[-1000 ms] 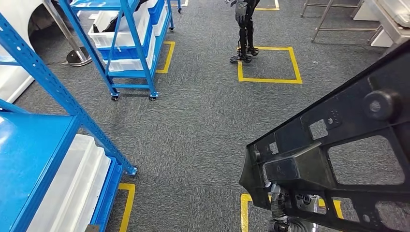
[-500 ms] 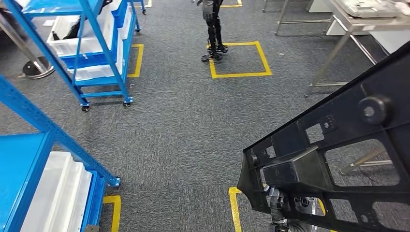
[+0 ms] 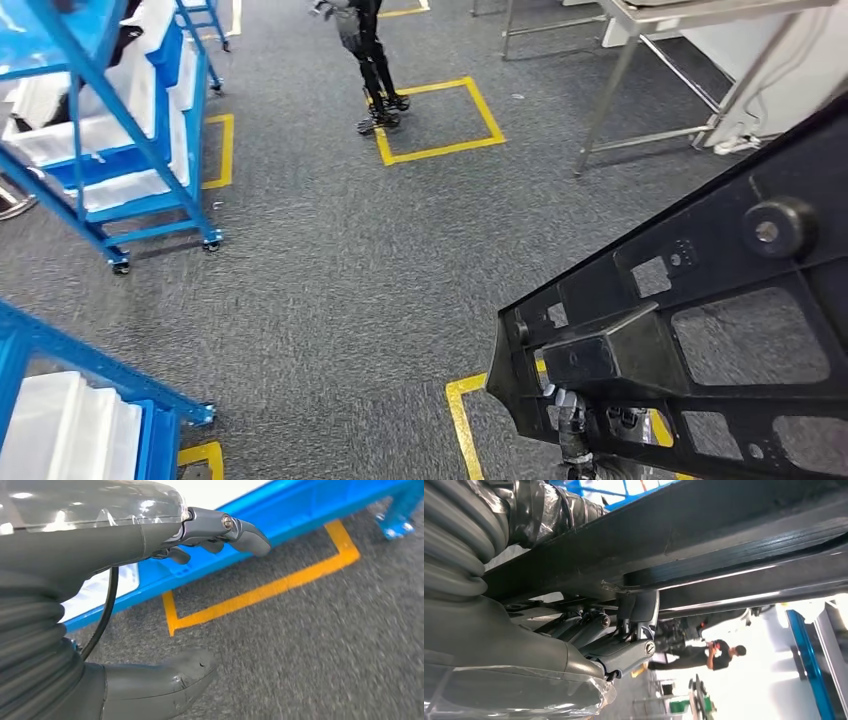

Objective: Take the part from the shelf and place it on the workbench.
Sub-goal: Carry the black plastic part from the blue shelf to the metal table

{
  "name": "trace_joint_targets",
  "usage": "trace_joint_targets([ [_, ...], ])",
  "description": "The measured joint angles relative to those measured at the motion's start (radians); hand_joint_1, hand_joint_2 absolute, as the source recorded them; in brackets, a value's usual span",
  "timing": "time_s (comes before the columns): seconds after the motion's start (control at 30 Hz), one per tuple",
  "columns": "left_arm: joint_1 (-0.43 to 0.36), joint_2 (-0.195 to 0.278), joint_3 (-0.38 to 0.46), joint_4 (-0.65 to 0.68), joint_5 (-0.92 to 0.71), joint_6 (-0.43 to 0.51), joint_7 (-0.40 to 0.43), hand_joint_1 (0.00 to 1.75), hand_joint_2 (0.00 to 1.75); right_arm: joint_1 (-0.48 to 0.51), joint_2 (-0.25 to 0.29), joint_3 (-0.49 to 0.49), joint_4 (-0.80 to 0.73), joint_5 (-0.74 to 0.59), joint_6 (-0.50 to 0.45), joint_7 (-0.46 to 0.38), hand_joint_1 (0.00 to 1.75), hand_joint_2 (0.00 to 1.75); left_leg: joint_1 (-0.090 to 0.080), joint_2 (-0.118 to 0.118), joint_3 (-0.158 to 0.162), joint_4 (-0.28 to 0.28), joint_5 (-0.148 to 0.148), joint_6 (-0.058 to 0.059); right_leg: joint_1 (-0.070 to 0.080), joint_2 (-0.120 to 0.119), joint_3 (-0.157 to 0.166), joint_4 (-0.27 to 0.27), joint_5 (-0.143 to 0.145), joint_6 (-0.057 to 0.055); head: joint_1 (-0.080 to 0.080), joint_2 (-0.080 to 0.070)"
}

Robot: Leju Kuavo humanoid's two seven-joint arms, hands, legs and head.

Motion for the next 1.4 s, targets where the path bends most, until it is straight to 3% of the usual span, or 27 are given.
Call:
trace_joint_targets([
  [0.07, -0.001, -0.002, 0.0, 0.0, 0.0, -0.002, -0.001, 0.0, 1.75, 0.001, 0.002, -0.002, 0.003, -0.002, 0.007, 0.0, 1.75, 1.75, 0.0, -0.021, 0.039, -0.109, 0.078, 0.008, 0.001, 0.027, 0.002, 0.005, -0.003, 0.001, 0.0, 0.0],
  [0.13, 0.0, -0.003, 0.0, 0.0, 0.0, -0.003, -0.002, 0.0, 1.75, 0.002, 0.006, -0.004, 0.006, -0.003, 0.013, 0.0, 1.75, 1.75, 0.0, -0.066, 0.085, -0.223, 0.123, 0.015, 0.001, 0.051, -0.001, 0.011, -0.006, 0.008, 0.0, 0.0],
  [0.2, 0.0, -0.004, 0.0, 0.0, -0.002, -0.004, 0.0, 0.0, 1.75, 0.003, 0.009, -0.007, 0.007, -0.004, 0.02, 0.0, 1.75, 1.75, -0.004, -0.082, 0.102, -0.259, 0.123, 0.019, -0.003, 0.075, -0.008, 0.012, -0.003, 0.019, 0.0, 0.0],
  [0.27, -0.003, -0.006, 0.0, 0.0, -0.005, -0.004, 0.003, 0.0, 1.75, 0.009, 0.013, -0.013, 0.007, -0.004, 0.026, 0.0, 1.75, 1.75, -0.004, -0.06, 0.107, -0.271, 0.128, 0.027, -0.006, 0.087, -0.014, 0.013, -0.002, 0.032, 0.0, 0.0],
  [0.33, -0.005, -0.011, 0.0, 0.0, -0.006, -0.005, 0.004, 0.0, 1.75, 0.011, 0.015, -0.019, 0.008, -0.004, 0.03, 0.0, 1.75, 1.75, 0.0, -0.034, 0.114, -0.287, 0.135, 0.039, -0.001, 0.042, -0.034, 0.056, -0.032, 0.043, 0.001, 0.0],
  [0.4, -0.001, -0.013, 0.0, 0.0, -0.006, -0.005, 0.004, 0.0, 1.75, 0.01, 0.015, -0.021, 0.01, -0.004, 0.031, 0.0, 1.75, 1.75, -0.001, -0.005, 0.118, -0.293, 0.136, 0.047, -0.001, -0.019, -0.09, 0.171, -0.095, 0.05, 0.002, 0.0],
  [0.47, 0.003, -0.013, 0.0, 0.0, -0.006, -0.005, 0.005, 0.0, 1.75, 0.01, 0.015, -0.023, 0.014, -0.004, 0.032, 0.0, 1.75, 1.75, -0.002, 0.025, 0.119, -0.292, 0.131, 0.048, -0.007, -0.04, -0.143, 0.273, -0.129, 0.057, 0.002, 0.0],
  [0.5, 0.003, -0.014, 0.0, 0.0, -0.006, -0.005, 0.005, 0.0, 1.75, 0.011, 0.015, -0.024, 0.015, -0.004, 0.032, 0.0, 1.75, 1.75, -0.002, 0.039, 0.12, -0.29, 0.129, 0.046, -0.011, -0.045, -0.146, 0.276, -0.118, 0.06, 0.002, 0.0],
  [0.57, 0.001, -0.016, 0.0, 0.0, -0.006, -0.005, 0.005, 0.0, 1.75, 0.012, 0.015, -0.025, 0.016, -0.004, 0.032, 0.0, 1.75, 1.75, -0.001, 0.063, 0.127, -0.287, 0.121, 0.04, -0.017, -0.067, -0.093, 0.174, -0.053, 0.063, 0.002, 0.0],
  [0.6, 0.001, -0.017, 0.0, 0.0, -0.006, -0.005, 0.005, 0.0, 1.75, 0.011, 0.015, -0.025, 0.016, -0.004, 0.032, 0.0, 1.75, 1.75, -0.002, 0.074, 0.132, -0.285, 0.115, 0.035, -0.015, -0.093, -0.056, 0.105, -0.026, 0.061, 0.002, 0.0],
  [0.67, 0.0, -0.018, 0.0, 0.0, -0.006, -0.005, 0.005, 0.0, 1.75, 0.01, 0.015, -0.025, 0.017, -0.004, 0.032, 0.0, 1.75, 1.75, -0.007, 0.091, 0.14, -0.281, 0.106, 0.024, -0.008, -0.126, -0.013, 0.021, -0.003, 0.051, 0.002, 0.0],
  [0.7, -0.001, -0.018, 0.0, 0.0, -0.006, -0.005, 0.005, 0.0, 1.75, 0.01, 0.016, -0.025, 0.017, -0.004, 0.032, 0.0, 1.75, 1.75, -0.009, 0.101, 0.143, -0.281, 0.103, 0.019, -0.003, -0.127, -0.011, 0.013, -0.006, 0.046, 0.001, 0.0],
  [0.77, -0.006, -0.019, 0.0, 0.0, -0.006, -0.005, 0.005, 0.0, 1.75, 0.013, 0.017, -0.026, 0.018, -0.004, 0.032, 0.0, 1.75, 1.75, -0.007, 0.11, 0.15, -0.28, 0.097, 0.008, -0.004, -0.102, -0.012, 0.009, -0.004, 0.034, 0.001, 0.0],
  [0.83, -0.008, -0.02, 0.0, 0.0, -0.006, -0.005, 0.006, 0.0, 1.75, 0.014, 0.02, -0.026, 0.018, -0.003, 0.033, 0.0, 1.75, 1.75, -0.001, 0.071, 0.14, -0.244, 0.067, -0.002, -0.009, -0.079, -0.009, 0.002, 0.0, 0.021, 0.001, 0.0],
  [0.9, -0.004, -0.02, 0.0, 0.0, -0.005, -0.005, 0.008, 0.0, 1.75, 0.014, 0.026, -0.027, 0.019, -0.002, 0.039, 0.0, 1.75, 1.75, 0.001, 0.017, 0.089, -0.132, 0.006, -0.005, -0.01, -0.057, -0.007, 0.0, 0.002, 0.012, 0.001, 0.0],
  [0.97, 0.003, -0.019, 0.001, 0.0, -0.001, -0.006, 0.009, 0.0, 1.75, 0.014, 0.032, -0.031, 0.022, -0.001, 0.053, 0.0, 1.75, 1.75, 0.001, 0.003, 0.027, -0.012, -0.034, -0.005, -0.008, -0.028, -0.008, 0.003, 0.001, 0.008, 0.001, 0.0],
  [1.0, 0.005, -0.019, 0.001, 0.0, 0.0, -0.007, 0.009, 0.0, 1.75, 0.015, 0.035, -0.035, 0.024, -0.001, 0.061, 0.0, 1.75, 1.75, 0.001, 0.001, 0.013, 0.006, -0.026, -0.004, -0.007, -0.013, -0.007, 0.004, 0.001, 0.008, 0.001, 0.0],
  [1.03, 0.005, -0.019, 0.001, 0.0, 0.001, -0.008, 0.009, 0.0, 1.75, 0.016, 0.039, -0.039, 0.025, -0.001, 0.068, 0.0, 1.75, 1.75, 0.001, -0.001, 0.016, -0.013, 0.002, -0.002, -0.006, 0.002, -0.006, 0.006, 0.0, 0.007, 0.001, 0.0],
  [1.07, 0.005, -0.019, 0.001, 0.0, 0.001, -0.009, 0.009, 0.0, 1.75, 0.016, 0.042, -0.042, 0.026, 0.0, 0.073, 0.0, 1.75, 1.75, 0.001, -0.008, 0.035, -0.068, 0.043, 0.001, -0.006, 0.017, -0.004, 0.008, -0.001, 0.008, 0.001, 0.0],
  [1.13, 0.006, -0.019, 0.001, 0.0, 0.0, -0.01, 0.009, 0.0, 1.75, 0.015, 0.049, -0.046, 0.028, 0.007, 0.076, 0.0, 1.75, 1.75, 0.003, -0.056, 0.083, -0.195, 0.103, 0.009, -0.006, 0.043, -0.006, 0.013, -0.003, 0.013, 0.001, 0.0],
  [1.2, 0.006, -0.019, 0.001, 0.0, -0.001, -0.013, 0.01, 0.0, 1.75, 0.015, 0.053, -0.049, 0.03, 0.021, 0.076, 0.0, 1.75, 1.75, 0.001, -0.092, 0.106, -0.252, 0.113, 0.014, -0.01, 0.067, -0.016, 0.018, -0.001, 0.025, 0.001, 0.0],
  [1.27, 0.005, -0.021, 0.001, 0.0, -0.003, -0.016, 0.014, 0.0, 1.75, 0.018, 0.055, -0.05, 0.033, 0.032, 0.074, 0.0, 1.75, 1.75, 0.0, -0.078, 0.109, -0.26, 0.115, 0.021, -0.014, 0.088, -0.023, 0.016, 0.004, 0.04, 0.001, 0.0],
  [1.33, 0.003, -0.025, 0.001, 0.0, -0.005, -0.018, 0.016, 0.0, 1.75, 0.022, 0.055, -0.051, 0.034, 0.036, 0.07, 0.0, 1.75, 1.75, 0.004, -0.052, 0.113, -0.272, 0.121, 0.033, -0.01, 0.056, -0.034, 0.036, -0.011, 0.051, 0.002, 0.0],
  [1.4, 0.005, -0.027, 0.002, 0.0, -0.005, -0.019, 0.017, 0.0, 1.75, 0.021, 0.055, -0.051, 0.037, 0.037, 0.068, 0.0, 1.75, 1.75, 0.004, -0.023, 0.115, -0.278, 0.123, 0.044, -0.008, -0.01, -0.078, 0.128, -0.065, 0.058, 0.004, 0.0],
])
